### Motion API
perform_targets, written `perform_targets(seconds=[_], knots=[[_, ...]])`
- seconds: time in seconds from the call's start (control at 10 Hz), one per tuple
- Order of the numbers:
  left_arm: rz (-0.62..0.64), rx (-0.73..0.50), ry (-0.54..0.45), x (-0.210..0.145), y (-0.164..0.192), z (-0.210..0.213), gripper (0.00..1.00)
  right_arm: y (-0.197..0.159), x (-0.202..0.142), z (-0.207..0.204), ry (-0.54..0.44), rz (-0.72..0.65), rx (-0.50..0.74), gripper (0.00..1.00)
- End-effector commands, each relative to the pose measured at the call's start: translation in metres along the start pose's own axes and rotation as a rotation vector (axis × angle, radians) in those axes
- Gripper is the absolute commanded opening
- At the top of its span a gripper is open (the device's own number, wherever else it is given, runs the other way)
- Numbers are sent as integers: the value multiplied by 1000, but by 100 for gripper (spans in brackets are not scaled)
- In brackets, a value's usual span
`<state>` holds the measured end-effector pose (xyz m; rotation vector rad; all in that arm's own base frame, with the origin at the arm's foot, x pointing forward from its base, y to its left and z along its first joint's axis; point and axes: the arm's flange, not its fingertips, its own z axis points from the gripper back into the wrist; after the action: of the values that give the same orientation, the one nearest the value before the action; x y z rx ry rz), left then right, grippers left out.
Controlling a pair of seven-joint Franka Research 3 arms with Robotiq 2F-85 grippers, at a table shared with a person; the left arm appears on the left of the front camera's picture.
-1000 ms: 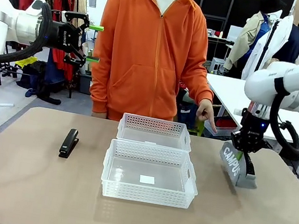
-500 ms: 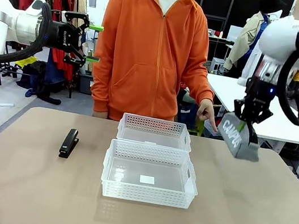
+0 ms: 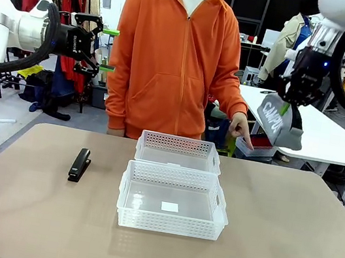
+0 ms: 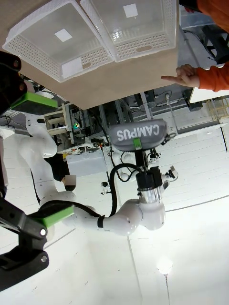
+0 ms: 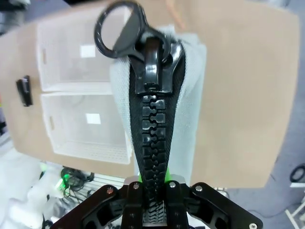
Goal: Distribute items into two baskets.
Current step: Pick up the Pencil pouch that the person points to.
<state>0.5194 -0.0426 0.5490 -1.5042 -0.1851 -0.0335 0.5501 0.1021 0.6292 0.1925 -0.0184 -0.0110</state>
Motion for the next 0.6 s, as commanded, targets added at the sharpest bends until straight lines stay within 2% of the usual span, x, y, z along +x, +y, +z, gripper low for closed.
perform_targets(seconds=[0.0,0.4,0.5], knots=[[-2,-2,-2,0,-2,2,100,5,-3,25,-17,-4,18,0],[-2,-2,-2,0,-2,2,100,3,-7,45,-61,12,68,0],[-2,-2,-2,0,-2,2,100,5,-7,43,-47,11,26,0]])
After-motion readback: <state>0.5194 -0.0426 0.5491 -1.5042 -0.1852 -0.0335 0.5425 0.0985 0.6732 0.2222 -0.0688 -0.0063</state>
